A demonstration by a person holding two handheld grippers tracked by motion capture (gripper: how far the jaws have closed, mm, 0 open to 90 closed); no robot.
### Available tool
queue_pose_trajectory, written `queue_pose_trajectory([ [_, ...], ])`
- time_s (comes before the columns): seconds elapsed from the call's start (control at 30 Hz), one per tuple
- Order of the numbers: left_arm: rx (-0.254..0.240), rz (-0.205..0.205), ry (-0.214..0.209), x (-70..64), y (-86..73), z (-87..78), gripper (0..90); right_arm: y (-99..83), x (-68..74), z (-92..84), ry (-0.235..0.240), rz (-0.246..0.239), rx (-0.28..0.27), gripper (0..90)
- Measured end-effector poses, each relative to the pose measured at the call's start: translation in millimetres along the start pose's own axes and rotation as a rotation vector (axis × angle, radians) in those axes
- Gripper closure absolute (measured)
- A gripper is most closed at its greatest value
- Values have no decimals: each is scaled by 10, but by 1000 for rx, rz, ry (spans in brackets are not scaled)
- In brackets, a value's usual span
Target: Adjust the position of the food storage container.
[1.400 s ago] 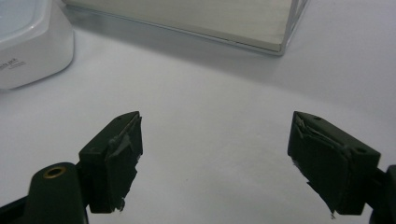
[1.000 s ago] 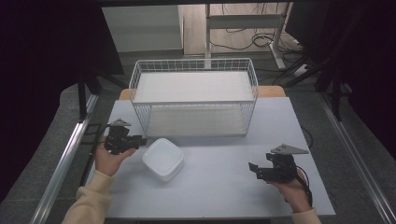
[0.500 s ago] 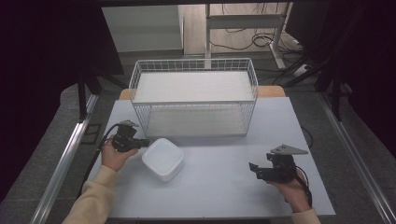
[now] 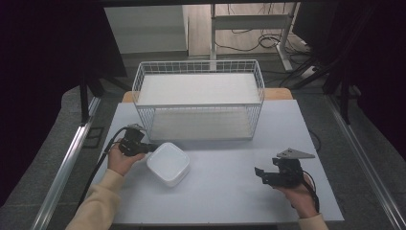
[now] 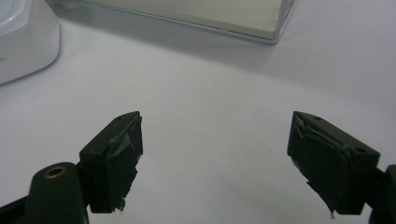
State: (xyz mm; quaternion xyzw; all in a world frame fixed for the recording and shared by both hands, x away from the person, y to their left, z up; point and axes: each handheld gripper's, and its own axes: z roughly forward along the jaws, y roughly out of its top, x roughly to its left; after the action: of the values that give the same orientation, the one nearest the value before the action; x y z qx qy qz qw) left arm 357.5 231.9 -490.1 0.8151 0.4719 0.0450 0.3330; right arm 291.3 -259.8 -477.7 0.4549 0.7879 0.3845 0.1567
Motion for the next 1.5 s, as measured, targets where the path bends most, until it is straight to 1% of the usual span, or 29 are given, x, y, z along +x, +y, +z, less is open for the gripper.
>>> queue_pose_trajectory([
  [0.03, 0, 0, 0, 0, 0, 0, 900, 0, 0, 0, 0, 0, 0, 180],
  [0.07, 8, 12, -6, -24, 20, 17, 900, 0, 1, 0, 0, 0, 1, 180],
  [0.1, 3, 9, -11, -47, 31, 35, 900, 0, 2, 0, 0, 0, 1, 181],
  [0.2, 11, 28, -29, -124, 73, 84, 900, 2, 7, 1, 2, -2, 1, 181],
  [0.23, 11, 28, -29, -124, 73, 84, 900, 2, 7, 1, 2, -2, 1, 181],
  [0.27, 14, 39, -41, -177, 97, 117, 900, 2, 12, 2, 4, -1, 1, 181],
  [0.3, 14, 39, -41, -177, 97, 117, 900, 2, 12, 2, 4, -1, 1, 181],
  [0.37, 17, 54, -62, -249, 129, 163, 900, 0, 17, 7, 6, -3, 4, 181],
  [0.47, 21, 60, -90, -322, 145, 205, 900, -1, 20, 10, 14, 0, 7, 181],
  [0.5, 21, 60, -90, -322, 145, 205, 900, -1, 20, 10, 14, 0, 7, 181],
  [0.53, 23, 69, -94, -366, 157, 224, 900, 0, 19, 11, 18, 3, 6, 181],
  [0.6, 28, 82, -100, -403, 166, 239, 900, -1, 18, 11, 19, 5, 6, 181],
  [0.67, 31, 83, -109, -422, 168, 249, 900, -3, 17, 12, 18, 6, 7, 181],
  [0.7, 19, 74, -120, -448, 161, 263, 900, -3, 17, 12, 18, 7, 7, 181],
  [0.77, 24, 82, -118, -449, 157, 257, 900, -4, 16, 13, 18, 7, 8, 181],
  [0.8, 29, 82, -114, -452, 156, 250, 900, -5, 15, 15, 17, 8, 8, 181],
  [0.87, 19, 82, -105, -458, 152, 230, 900, -7, 13, 17, 16, 8, 9, 181],
  [0.93, 8, 90, -74, -450, 148, 162, 900, -8, 13, 15, 15, 11, 11, 181],
  [0.97, 8, 90, -74, -450, 148, 162, 900, -8, 13, 15, 15, 11, 11, 181],
  [1.0, -14, 86, -43, -438, 126, 49, 900, -6, 8, 9, 13, 9, 8, 181],
  [1.03, -14, 86, -43, -438, 126, 49, 900, -6, 8, 9, 13, 9, 8, 181],
  [1.1, -32, 89, -6, -429, 85, -65, 900, -7, 4, 5, 13, 10, 5, 181],
  [1.13, -50, 75, 8, -411, 18, -182, 900, -10, -3, 0, 9, 13, 6, 181],
  [1.17, -50, 75, 8, -411, 18, -182, 900, -10, -3, 0, 9, 13, 6, 181],
  [1.23, -65, 62, 30, -397, -74, -280, 900, -11, -6, 1, 7, 16, 6, 181],
  [1.27, -75, 41, 35, -378, -181, -360, 900, -11, -6, 2, 5, 17, 7, 181],
  [1.4, -94, 2, 46, -364, -394, -467, 900, -11, 5, 7, 6, 14, 8, 181],
  [1.47, -99, -18, 46, -365, -487, -484, 900, -10, 15, 12, 8, 15, 10, 181],
  [1.5, -99, -18, 46, -365, -487, -484, 900, -10, 15, 12, 8, 15, 10, 181],
])
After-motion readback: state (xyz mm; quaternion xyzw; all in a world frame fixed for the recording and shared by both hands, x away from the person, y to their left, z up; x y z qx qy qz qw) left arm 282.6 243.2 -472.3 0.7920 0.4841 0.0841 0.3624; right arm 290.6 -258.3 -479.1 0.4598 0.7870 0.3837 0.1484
